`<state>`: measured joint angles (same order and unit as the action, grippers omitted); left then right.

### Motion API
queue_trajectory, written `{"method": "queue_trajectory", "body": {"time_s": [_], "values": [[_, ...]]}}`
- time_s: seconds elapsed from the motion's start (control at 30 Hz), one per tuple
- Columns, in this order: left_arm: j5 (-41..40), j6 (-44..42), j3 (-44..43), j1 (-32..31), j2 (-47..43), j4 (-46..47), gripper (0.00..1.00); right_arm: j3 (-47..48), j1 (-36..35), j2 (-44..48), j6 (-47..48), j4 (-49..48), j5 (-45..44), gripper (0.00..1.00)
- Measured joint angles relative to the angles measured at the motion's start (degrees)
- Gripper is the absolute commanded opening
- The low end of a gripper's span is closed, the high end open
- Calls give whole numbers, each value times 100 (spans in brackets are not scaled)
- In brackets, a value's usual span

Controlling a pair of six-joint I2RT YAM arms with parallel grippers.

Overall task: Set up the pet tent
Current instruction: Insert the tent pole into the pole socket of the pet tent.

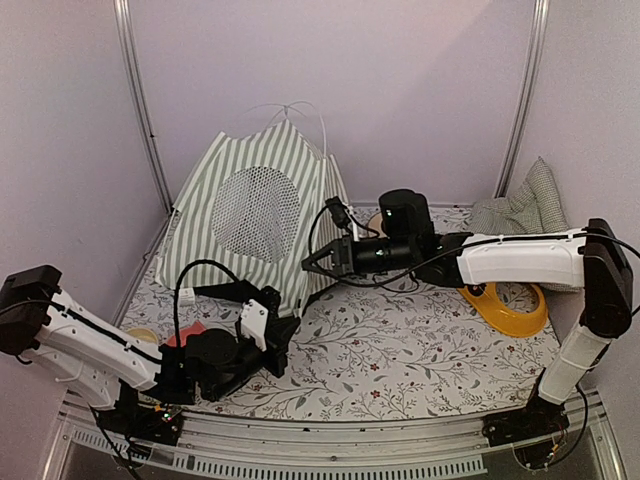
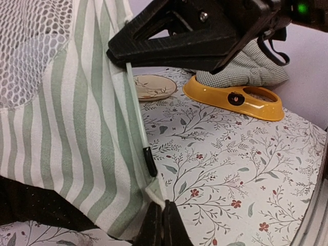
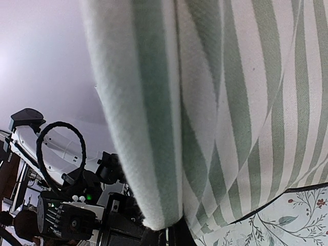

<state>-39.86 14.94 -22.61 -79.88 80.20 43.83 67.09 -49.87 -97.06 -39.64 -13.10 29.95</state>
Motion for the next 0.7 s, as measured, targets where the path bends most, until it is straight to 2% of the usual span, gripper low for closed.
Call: {"method": "queue_trajectory", "body": {"time_s": [0.5, 0.7], "values": [[-103, -37, -111, -22, -13, -203, 0, 2, 57, -31, -2, -7, 79, 0], [-140, -35, 9, -35, -306, -313, 0, 2, 57, -31, -4, -31, 103, 0]]}}
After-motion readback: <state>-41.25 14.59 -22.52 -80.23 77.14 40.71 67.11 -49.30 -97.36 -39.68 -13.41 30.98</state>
